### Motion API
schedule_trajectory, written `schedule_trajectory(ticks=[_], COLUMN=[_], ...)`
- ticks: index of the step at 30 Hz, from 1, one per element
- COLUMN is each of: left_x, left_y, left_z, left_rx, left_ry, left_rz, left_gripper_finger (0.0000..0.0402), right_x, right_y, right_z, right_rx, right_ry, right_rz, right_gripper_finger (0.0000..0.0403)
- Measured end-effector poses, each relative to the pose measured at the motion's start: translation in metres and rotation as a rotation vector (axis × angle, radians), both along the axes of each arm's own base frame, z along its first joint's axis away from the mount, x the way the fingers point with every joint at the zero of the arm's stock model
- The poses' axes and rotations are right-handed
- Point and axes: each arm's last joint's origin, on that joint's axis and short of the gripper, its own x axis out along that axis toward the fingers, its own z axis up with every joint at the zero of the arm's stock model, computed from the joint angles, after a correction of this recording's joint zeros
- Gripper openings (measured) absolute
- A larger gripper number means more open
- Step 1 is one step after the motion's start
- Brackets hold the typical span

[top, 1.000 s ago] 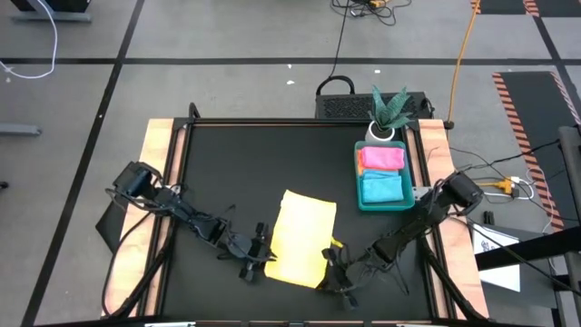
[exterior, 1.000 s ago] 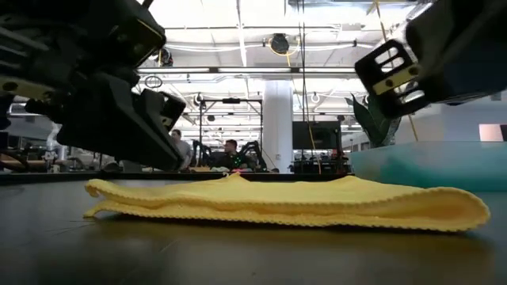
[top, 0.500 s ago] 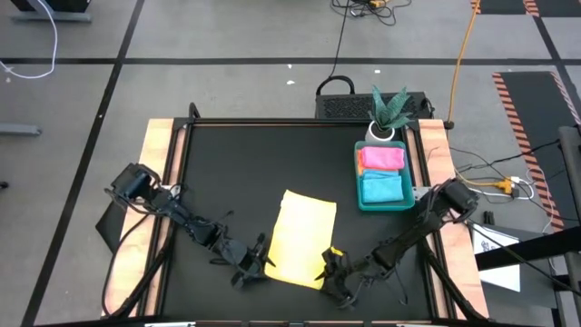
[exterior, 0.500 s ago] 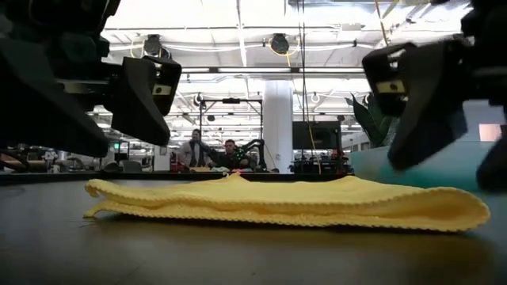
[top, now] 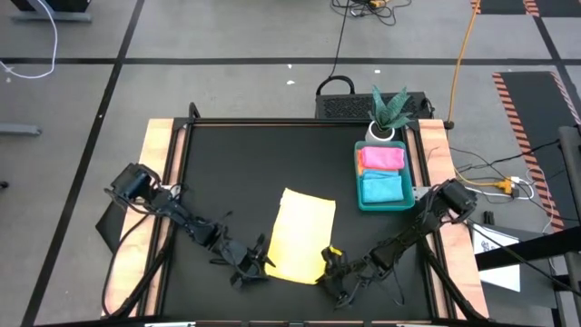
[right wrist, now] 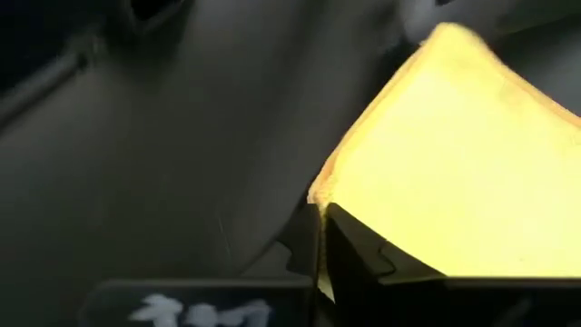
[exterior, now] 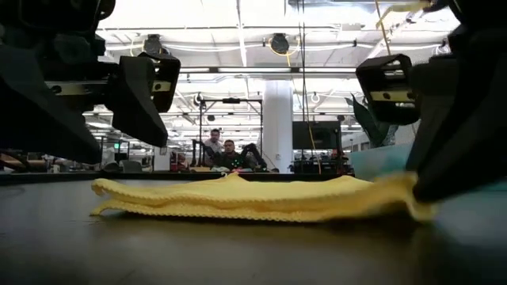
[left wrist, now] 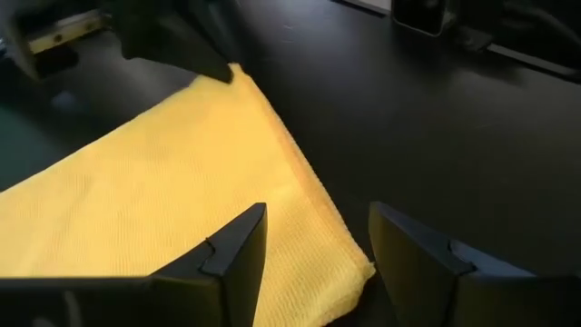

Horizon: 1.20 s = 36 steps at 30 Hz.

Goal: Fold microfiber towels
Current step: Fold the yellow microfiber cloth

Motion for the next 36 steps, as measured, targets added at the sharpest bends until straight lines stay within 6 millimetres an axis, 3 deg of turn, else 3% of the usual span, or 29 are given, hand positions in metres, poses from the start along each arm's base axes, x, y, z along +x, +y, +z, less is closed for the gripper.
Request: schedule_trajectory(ticks=[9,14,21,29,36], left_x=[-0.001,0.001,0.005,0.007,0.003], left_y=[0.0,0.002,-0.006,-0.004,-0.008], left_z=[-0.002,-0.002,-0.022,-0.026,-0.026], left_rx=[0.053,0.03,0.032,-0.017,-0.06], left_ry=[-0.002,-0.004,-0.022,-0.017,-0.031], left_rz=[-0.033,-0.007,-0.018,0.152,0.339], left_gripper_finger=[0.0198,0.0198,0.0198,0.0198,0.0198], right_x=[0.0,0.0,0.003,-0.001,-0.002], right_y=[-0.003,-0.003,-0.009,-0.011,-0.011], right_z=[0.028,0.03,0.035,0.054,0.056], right_rx=[0.179,0.191,0.24,0.271,0.274], right_ry=[-0.062,-0.066,-0.152,-0.231,-0.224], right_rz=[-0.181,-0.191,-0.391,-0.464,-0.465], right_gripper_finger=[0.0003,0.0002,0.0001,0.0001,0.0])
